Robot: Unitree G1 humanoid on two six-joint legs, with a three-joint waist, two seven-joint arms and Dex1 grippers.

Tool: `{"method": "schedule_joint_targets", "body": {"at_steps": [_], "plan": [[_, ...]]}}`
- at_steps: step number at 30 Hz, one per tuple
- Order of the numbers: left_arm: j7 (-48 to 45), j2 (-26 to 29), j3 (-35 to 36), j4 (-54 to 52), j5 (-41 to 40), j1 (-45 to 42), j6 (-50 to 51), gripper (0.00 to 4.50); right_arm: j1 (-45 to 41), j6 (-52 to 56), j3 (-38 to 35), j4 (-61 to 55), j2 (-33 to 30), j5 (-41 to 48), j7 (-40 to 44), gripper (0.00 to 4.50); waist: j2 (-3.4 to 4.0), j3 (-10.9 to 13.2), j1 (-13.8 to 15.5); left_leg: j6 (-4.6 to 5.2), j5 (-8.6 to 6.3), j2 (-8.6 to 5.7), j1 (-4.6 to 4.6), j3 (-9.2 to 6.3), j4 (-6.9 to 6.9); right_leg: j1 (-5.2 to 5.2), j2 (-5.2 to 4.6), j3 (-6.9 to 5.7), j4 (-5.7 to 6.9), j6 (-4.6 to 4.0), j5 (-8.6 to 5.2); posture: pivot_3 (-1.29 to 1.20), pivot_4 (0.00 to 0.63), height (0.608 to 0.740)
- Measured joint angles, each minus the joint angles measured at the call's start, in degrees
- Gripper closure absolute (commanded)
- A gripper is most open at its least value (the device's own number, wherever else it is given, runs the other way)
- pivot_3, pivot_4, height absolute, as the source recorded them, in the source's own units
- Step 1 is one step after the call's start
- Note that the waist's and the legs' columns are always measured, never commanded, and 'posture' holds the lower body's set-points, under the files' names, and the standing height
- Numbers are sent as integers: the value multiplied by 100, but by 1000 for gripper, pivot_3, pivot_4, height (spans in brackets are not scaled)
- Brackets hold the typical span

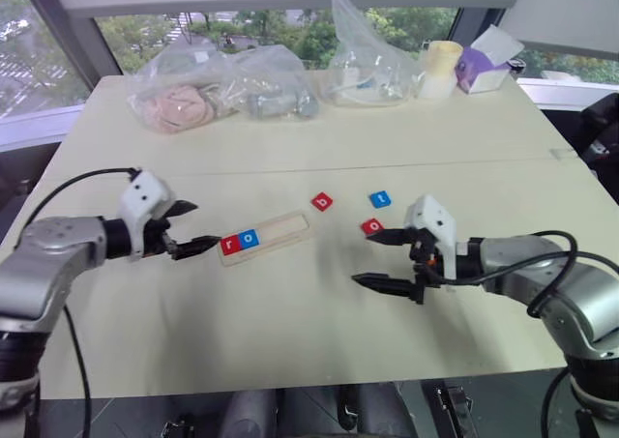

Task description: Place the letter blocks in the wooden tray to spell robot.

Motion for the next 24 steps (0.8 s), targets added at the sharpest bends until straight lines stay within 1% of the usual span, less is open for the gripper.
{"method": "schedule_joint_targets", "body": {"at_steps": [3, 6, 13, 16, 17, 18, 19, 20, 24], "plan": [[-231, -335, -511, 406, 278, -262, -206, 31, 134, 103, 15, -84, 107, -18, -301, 0, -3, 0, 7, 1, 0, 0, 1, 4, 0, -2, 0, 4, 2, 2, 1, 0, 150, 740], [-339, -522, -843, 709, 559, -319, -381, 31, 392, 111, 36, -191, 112, -40, -511, 0, -7, 0, 8, 1, 1, 1, 1, 3, 2, -2, 1, 4, 7, 2, 1, 0, 150, 740], [-282, -791, -1124, 1135, 1182, -467, -986, 31, 685, 217, -22, -481, 67, 105, -716, 0, -9, -2, 18, 1, 1, 5, 10, 2, 10, 5, 1, 6, 10, 2, 1, 0, 150, 740], [-224, -913, -1115, 1236, 1238, -516, -972, 31, 761, 289, -43, -622, 4, 227, -696, 0, -8, -4, 23, 1, 1, 6, 24, 1, 13, 21, 1, 6, 10, 2, -1, 0, 150, 740], [-228, -946, -1107, 1258, 1250, -516, -974, 547, 762, 293, -47, -634, -5, 252, -700, 0, -8, -5, 23, 1, 1, 7, 29, 1, 14, 26, 1, 6, 10, 7, -4, 0, 150, 740], [-225, -972, -1101, 1277, 1263, -514, -971, 706, 763, 295, -49, -635, -10, 265, -706, 0, -8, -5, 23, 1, 1, 8, 39, 1, 14, 37, 0, 6, 10, 13, -11, 0, 150, 740], [-236, -980, -1100, 1278, 1269, -508, -965, 1142, 767, 295, -52, -635, -27, 270, -710, 0, -8, -5, 21, 1, 1, 10, 49, 1, 14, 46, 0, 6, 10, 12, -14, 0, 150, 740], [-242, -986, -1098, 1276, 1272, -501, -959, 1348, 774, 295, -57, -635, -44, 271, -712, 0, -8, -5, 20, 1, 0, 13, 59, -1, 13, 54, -1, 8, 8, 7, -18, 0, 150, 740], [-268, -991, -1078, 1275, 1276, -489, -899, 1346, 819, 273, -81, -624, -156, 268, -696, 0, -8, -5, 16, 1, 0, 30, 86, -3, -1, 74, -1, 13, -1, 1, -23, 0, 150, 740]]}}
